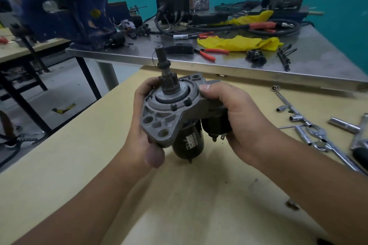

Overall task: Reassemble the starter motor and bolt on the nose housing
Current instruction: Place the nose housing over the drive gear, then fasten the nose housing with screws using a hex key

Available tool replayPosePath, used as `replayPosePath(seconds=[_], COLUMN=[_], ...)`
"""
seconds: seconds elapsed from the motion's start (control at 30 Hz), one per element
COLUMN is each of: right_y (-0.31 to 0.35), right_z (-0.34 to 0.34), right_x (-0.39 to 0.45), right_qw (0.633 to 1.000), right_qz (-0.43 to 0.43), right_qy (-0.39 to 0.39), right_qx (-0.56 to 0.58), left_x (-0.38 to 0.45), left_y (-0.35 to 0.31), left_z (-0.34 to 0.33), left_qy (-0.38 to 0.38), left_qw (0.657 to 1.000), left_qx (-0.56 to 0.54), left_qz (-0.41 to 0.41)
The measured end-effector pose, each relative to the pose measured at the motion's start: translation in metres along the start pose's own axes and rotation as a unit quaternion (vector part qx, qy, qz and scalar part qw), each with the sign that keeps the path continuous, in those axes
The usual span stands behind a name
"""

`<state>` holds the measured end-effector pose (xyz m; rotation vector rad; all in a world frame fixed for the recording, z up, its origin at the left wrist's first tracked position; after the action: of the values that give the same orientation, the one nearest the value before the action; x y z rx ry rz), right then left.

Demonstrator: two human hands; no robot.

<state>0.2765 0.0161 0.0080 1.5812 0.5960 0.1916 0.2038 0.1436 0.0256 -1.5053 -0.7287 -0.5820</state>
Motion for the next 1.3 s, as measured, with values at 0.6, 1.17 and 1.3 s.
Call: replayPosePath(seconds=[0.6, 1.17, 1.3], right_y=[0.003, -0.042, -0.007], right_z=[0.132, 0.133, 0.132], right_x=[-0.111, -0.103, -0.107], right_qw=[0.758, 0.761, 0.906], right_qz=[0.064, 0.069, 0.058], right_qy=[-0.075, 0.017, 0.079], right_qx=[-0.645, -0.645, -0.411], left_x=[-0.004, 0.018, 0.013], left_y=[0.004, 0.028, 0.03], left_z=[-0.015, -0.097, -0.092], left_qy=[-0.015, 0.0, 0.001], left_qw=[0.985, 0.99, 0.987], left_qx=[0.161, 0.121, 0.144], left_qz=[-0.063, -0.067, -0.07])
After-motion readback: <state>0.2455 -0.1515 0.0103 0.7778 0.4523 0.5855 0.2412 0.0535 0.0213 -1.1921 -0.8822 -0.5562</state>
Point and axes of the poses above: each hand's wrist, its own x-axis towards the middle knuckle, its own z-axis out of the back of the hand, y = z × x, the point moved 9 cm from there along x, towards the middle knuckle, and after that the axes turned 13 degrees about -z, right-handed, at the moved point
